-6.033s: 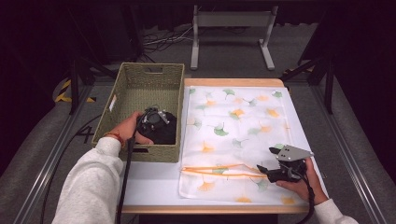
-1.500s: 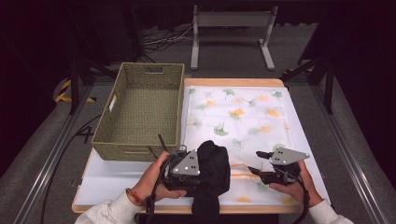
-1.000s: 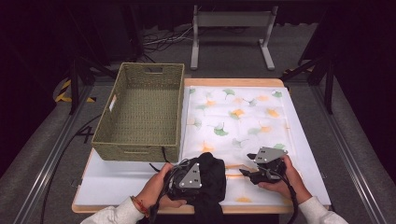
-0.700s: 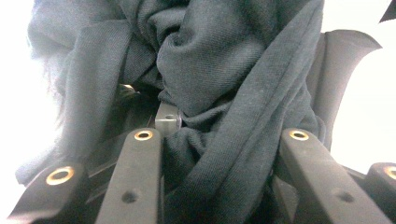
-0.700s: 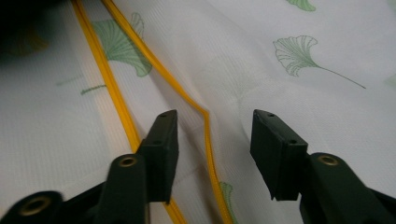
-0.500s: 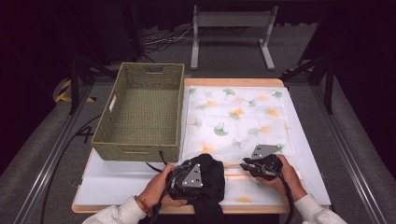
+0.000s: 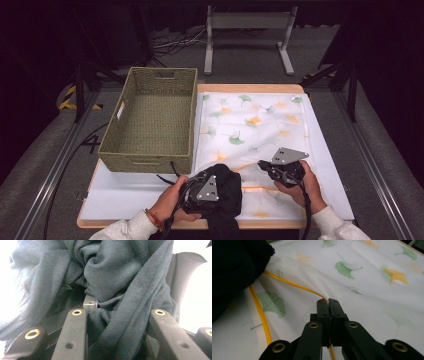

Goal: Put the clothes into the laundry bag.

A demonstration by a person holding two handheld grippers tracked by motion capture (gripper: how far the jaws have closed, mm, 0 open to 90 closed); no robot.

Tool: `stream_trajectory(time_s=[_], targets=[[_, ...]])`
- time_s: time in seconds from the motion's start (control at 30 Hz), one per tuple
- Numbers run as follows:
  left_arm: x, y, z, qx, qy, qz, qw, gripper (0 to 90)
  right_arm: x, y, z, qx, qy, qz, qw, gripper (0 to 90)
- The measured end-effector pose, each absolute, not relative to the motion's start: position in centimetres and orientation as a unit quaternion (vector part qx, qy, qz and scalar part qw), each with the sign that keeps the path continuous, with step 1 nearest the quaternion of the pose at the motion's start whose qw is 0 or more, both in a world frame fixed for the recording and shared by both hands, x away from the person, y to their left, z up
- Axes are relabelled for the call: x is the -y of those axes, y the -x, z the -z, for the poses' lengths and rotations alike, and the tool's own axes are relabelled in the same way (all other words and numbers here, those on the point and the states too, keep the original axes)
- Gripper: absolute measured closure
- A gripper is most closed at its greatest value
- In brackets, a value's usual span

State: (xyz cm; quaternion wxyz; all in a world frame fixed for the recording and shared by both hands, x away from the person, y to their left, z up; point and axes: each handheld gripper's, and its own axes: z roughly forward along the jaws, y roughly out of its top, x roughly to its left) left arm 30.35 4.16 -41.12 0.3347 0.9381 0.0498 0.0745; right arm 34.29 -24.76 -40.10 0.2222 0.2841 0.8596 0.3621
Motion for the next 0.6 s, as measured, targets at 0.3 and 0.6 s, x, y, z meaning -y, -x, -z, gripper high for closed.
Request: stream_trajectory(time_s=[0.3, 0.6], targets=[[-4.0, -30.2, 38.9, -0.047, -0.926, -0.092, 0.362, 65.2, 24.4, -34.3, 37.7, -0.835, -0.296, -0.398, 0.238, 89.1], [-3.2, -30.4, 37.5, -0.039, -0.917, -0.098, 0.384, 65.2, 23.8, -34.3, 36.7, -0.827, -0.295, -0.410, 0.246, 89.1]])
